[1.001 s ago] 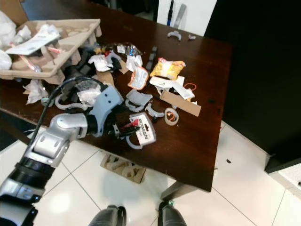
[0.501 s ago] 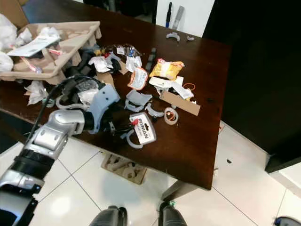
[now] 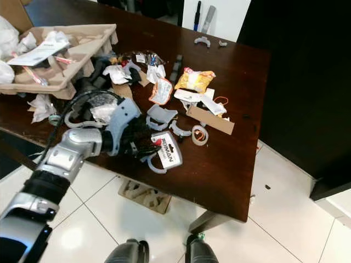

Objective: Picking trash to rubbish bin

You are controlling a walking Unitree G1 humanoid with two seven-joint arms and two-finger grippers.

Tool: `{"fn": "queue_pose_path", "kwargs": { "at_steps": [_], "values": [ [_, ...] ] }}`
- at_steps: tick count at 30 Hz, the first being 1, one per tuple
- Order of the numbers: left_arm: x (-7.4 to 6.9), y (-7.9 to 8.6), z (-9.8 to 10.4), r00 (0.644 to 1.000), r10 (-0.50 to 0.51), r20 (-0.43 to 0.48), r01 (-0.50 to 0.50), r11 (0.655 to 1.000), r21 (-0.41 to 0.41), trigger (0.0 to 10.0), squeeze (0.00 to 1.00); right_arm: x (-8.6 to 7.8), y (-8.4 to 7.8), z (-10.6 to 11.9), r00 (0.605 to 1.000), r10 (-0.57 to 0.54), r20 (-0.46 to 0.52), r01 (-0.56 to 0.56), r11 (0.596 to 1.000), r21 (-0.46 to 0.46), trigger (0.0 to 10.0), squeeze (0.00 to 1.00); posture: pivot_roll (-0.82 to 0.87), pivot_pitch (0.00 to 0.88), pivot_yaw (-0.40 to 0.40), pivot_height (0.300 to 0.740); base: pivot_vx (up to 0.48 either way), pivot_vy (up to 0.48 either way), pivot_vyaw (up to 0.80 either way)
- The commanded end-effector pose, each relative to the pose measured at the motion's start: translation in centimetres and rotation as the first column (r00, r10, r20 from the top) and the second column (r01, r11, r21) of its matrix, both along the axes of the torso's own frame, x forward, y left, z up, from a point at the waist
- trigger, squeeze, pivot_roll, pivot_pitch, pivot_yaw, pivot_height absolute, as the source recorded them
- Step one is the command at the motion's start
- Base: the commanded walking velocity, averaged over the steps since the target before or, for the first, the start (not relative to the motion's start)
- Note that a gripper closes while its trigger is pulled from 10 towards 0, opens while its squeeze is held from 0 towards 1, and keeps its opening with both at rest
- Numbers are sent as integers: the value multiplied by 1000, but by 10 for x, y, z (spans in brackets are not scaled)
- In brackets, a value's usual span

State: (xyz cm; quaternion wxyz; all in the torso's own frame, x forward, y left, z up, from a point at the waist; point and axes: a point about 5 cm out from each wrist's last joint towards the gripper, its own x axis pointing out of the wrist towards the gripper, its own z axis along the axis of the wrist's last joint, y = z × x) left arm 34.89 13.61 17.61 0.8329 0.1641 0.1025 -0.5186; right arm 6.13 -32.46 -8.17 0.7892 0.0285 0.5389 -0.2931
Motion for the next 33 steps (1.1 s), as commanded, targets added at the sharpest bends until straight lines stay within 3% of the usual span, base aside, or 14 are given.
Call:
{"fn": "queue_pose_path", "kwargs": {
  "at_steps": [1,7,8,9,10,11,12,13,14,15,23,33],
  "values": [
    [-2,-7,-5,999,-44,-20,44,999,0,10000,0,-12,-2,-1,999,-5,-32,5,1000,-3,10000,0,30,285,-47,740,0,0,0],
    [-3,-9,-13,996,-70,-63,72,997,26,10000,0,-11,-3,0,1000,2,-30,-2,1000,-6,10000,0,27,287,-46,740,0,0,0],
    [-3,-8,-17,995,-63,-80,66,997,44,9059,0,-11,-3,0,1000,1,-30,-2,1000,-6,10000,0,27,287,-46,740,0,0,0],
    [-3,-7,-20,994,-57,-91,62,997,56,9059,0,-11,-3,0,1000,1,-31,-1,1000,-7,10000,0,27,287,-46,740,0,0,0],
    [-1,-4,-25,994,-30,-108,39,996,81,7373,0,-11,-3,0,1000,0,-31,0,1000,-6,10000,0,27,287,-46,740,0,0,0],
    [-1,-1,-33,991,-6,-132,22,992,122,4824,0,-12,-3,0,999,-1,-32,1,1000,-6,10000,0,27,288,-45,740,0,0,0],
    [-2,0,-36,990,-4,-138,22,991,134,4824,0,-12,-2,-1,999,-2,-32,1,1000,-6,10000,0,27,288,-45,740,0,0,0],
    [-2,1,-38,989,-1,-150,22,990,138,3961,0,-12,-2,-1,999,-1,-32,1,1000,-5,10000,0,27,288,-45,740,0,0,0],
    [-3,2,-40,987,2,-163,22,990,140,1176,0,-12,-2,-1,999,-1,-32,1,1000,-5,10000,0,27,288,-45,740,0,0,0],
    [-4,3,-43,984,1,-178,25,989,143,0,0,-12,-2,-1,1000,-1,-31,1,1000,-5,10000,0,27,290,-45,740,0,0,0],
    [-5,7,-49,977,5,-211,27,988,152,0,0,-4,-5,2,1000,-7,-4,7,1000,-17,10000,0,28,280,-46,740,0,0,0],
    [8,17,-25,992,100,-73,-89,985,146,0,0,10,-4,4,999,-22,45,23,1000,-11,10000,0,38,243,-52,740,0,0,0]
  ]
}}
